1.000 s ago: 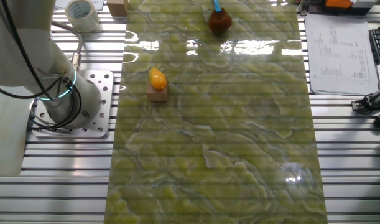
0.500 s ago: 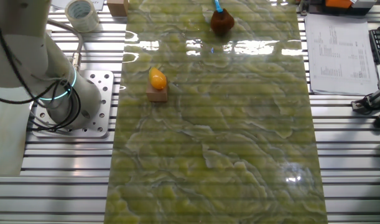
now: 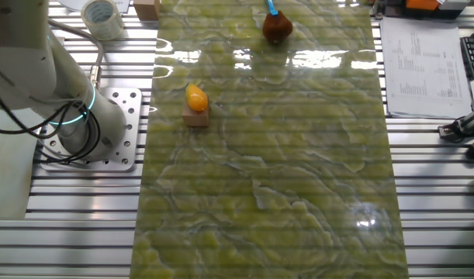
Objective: Scrub the table with a brush
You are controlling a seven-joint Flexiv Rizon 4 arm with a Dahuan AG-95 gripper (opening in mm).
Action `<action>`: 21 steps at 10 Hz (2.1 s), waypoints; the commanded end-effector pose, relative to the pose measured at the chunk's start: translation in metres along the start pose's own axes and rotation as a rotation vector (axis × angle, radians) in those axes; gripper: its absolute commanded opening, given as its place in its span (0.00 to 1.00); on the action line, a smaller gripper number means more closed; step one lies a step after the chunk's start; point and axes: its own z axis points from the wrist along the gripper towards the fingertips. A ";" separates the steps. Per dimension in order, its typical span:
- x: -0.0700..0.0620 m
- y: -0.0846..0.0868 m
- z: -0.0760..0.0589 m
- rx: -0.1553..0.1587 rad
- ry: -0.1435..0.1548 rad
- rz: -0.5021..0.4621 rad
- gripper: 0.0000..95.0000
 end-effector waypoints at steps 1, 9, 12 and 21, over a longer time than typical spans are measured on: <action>0.031 -0.008 -0.008 -0.023 -0.023 0.460 0.00; 0.041 -0.015 -0.009 -0.012 -0.085 1.144 0.00; 0.099 -0.046 -0.016 -0.041 -0.099 1.052 0.00; 0.174 -0.097 -0.019 -0.040 -0.148 1.078 0.00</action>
